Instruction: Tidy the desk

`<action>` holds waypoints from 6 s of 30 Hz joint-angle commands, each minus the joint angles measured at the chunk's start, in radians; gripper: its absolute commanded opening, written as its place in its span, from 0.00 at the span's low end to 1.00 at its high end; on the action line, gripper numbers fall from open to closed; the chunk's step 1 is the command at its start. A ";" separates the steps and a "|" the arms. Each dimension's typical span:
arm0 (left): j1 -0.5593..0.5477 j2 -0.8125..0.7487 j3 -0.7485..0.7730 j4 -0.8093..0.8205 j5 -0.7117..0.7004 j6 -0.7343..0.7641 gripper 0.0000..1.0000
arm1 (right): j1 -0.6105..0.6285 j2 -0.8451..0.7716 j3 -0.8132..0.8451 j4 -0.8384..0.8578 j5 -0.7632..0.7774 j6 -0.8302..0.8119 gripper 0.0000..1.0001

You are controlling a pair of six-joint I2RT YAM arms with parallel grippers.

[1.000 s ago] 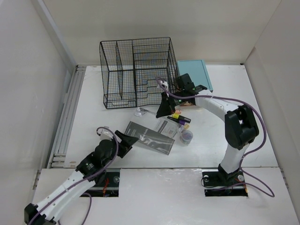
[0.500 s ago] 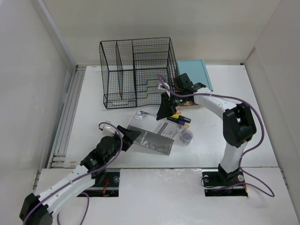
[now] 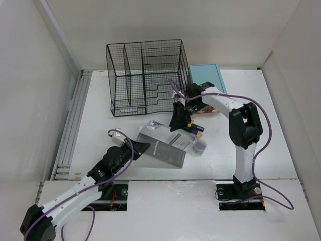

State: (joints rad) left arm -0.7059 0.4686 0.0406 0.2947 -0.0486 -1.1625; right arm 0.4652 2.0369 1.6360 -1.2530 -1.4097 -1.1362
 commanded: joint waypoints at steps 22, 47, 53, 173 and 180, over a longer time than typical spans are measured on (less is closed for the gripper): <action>0.002 0.030 0.635 -0.245 -0.065 0.683 0.00 | 0.085 -0.704 -0.231 0.837 0.973 0.671 1.00; 0.066 0.861 1.694 -0.471 -0.668 1.204 0.00 | -0.141 -0.897 -0.373 0.980 0.879 0.777 1.00; 0.195 1.019 1.797 -0.431 -0.535 1.233 0.00 | -0.175 -0.906 -0.383 0.980 0.850 0.786 1.00; 0.330 0.145 0.472 -0.049 0.435 0.497 0.47 | -0.271 -0.531 -0.711 1.459 1.152 1.558 0.48; 0.330 0.107 0.472 -0.080 0.417 0.497 0.47 | -0.270 -0.587 -0.772 1.448 1.125 1.540 0.29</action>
State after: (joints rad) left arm -0.3721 0.6022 0.5163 0.1856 0.3767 -0.6632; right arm 0.1783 1.5276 0.8810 0.1368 -0.2852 0.3965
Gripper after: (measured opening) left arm 0.466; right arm 0.490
